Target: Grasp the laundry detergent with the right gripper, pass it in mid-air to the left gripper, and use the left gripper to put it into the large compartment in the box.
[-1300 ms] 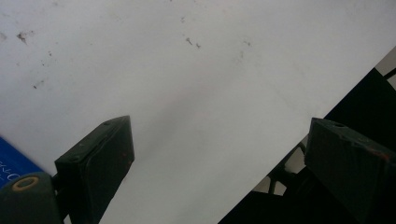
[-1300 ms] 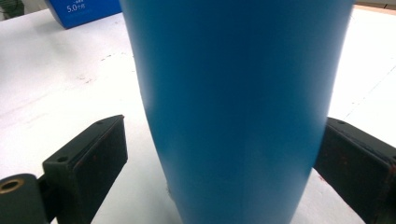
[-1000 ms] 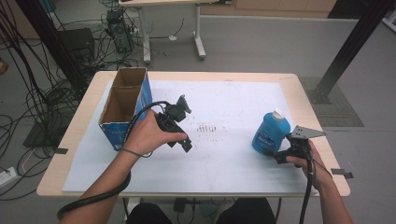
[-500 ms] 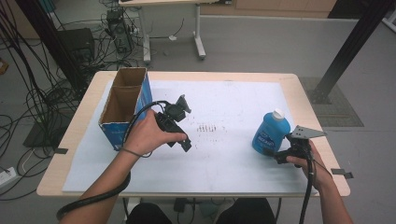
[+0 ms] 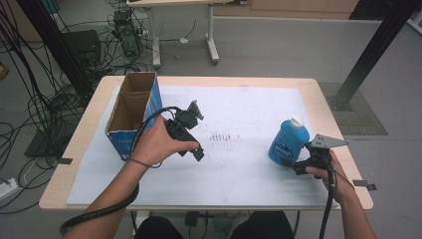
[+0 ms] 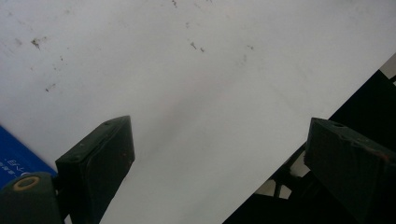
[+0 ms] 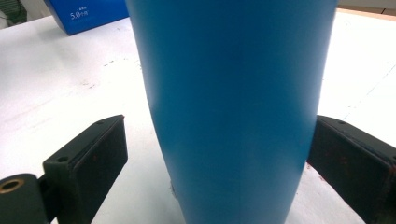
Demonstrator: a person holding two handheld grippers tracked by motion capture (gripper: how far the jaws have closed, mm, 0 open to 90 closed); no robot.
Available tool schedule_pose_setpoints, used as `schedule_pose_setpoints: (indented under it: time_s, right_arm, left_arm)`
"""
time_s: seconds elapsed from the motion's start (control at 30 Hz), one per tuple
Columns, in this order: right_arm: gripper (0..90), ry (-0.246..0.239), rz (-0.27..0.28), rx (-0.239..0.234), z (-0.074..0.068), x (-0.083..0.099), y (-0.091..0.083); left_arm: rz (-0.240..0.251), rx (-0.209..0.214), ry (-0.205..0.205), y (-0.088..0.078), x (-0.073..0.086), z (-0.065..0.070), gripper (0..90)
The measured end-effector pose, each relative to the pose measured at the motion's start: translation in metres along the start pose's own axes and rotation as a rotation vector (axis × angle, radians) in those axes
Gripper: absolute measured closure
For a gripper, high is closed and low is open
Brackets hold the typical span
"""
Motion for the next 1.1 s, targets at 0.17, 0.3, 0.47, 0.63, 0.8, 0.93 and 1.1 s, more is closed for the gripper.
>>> schedule_pose_setpoints:
  time_s: [0.17, 0.3, 0.47, 0.63, 0.8, 0.93, 1.1]
  right_arm:
    - [5.1, -0.003, 0.001, -0.002, 0.0001, 0.0003, -0.0006]
    - [5.0, 0.001, 0.002, 0.000, -0.0004, 0.0012, -0.0003]
    - [5.0, 0.001, 0.002, -0.002, 0.0000, 0.0012, 0.0000]
    - [4.9, 0.001, 0.004, -0.004, 0.0002, 0.0011, -0.0006]
    - [3.4, 0.000, 0.007, -0.011, 0.0006, 0.0016, -0.0009]
    - [2.6, 0.003, 0.012, -0.012, 0.0004, 0.0023, -0.0009]
    - [1.3, 0.008, 0.018, -0.014, 0.0006, 0.0036, -0.0010]
  left_arm:
    - [0.000, -0.001, 0.003, 0.0000, -0.0005, 0.0008, 9.0]
    - [0.000, 0.000, 0.004, -0.0007, -0.0009, 0.0011, 9.1]
    - [0.002, 0.000, 0.001, -0.0011, -0.0001, 0.0001, 9.0]
    - [0.003, -0.001, 0.000, -0.0012, 0.0003, 0.0003, 9.0]
    - [0.007, 0.001, 0.001, -0.0009, 0.0006, 0.0006, 9.0]
    - [0.006, 0.003, 0.003, -0.0009, 0.0004, 0.0003, 9.0]
    - [0.009, 0.003, 0.001, -0.0014, 0.0009, 0.0003, 9.1]
Point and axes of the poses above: each handheld gripper's, and its own axes: y roughly forward along the jaws, x roughly out of its underside, z roughly to its right, the point moved 4 cm from there along y, roughly forward along the jaws, and after that the axes turned 11 degrees about -x, right-handed, at the moved point
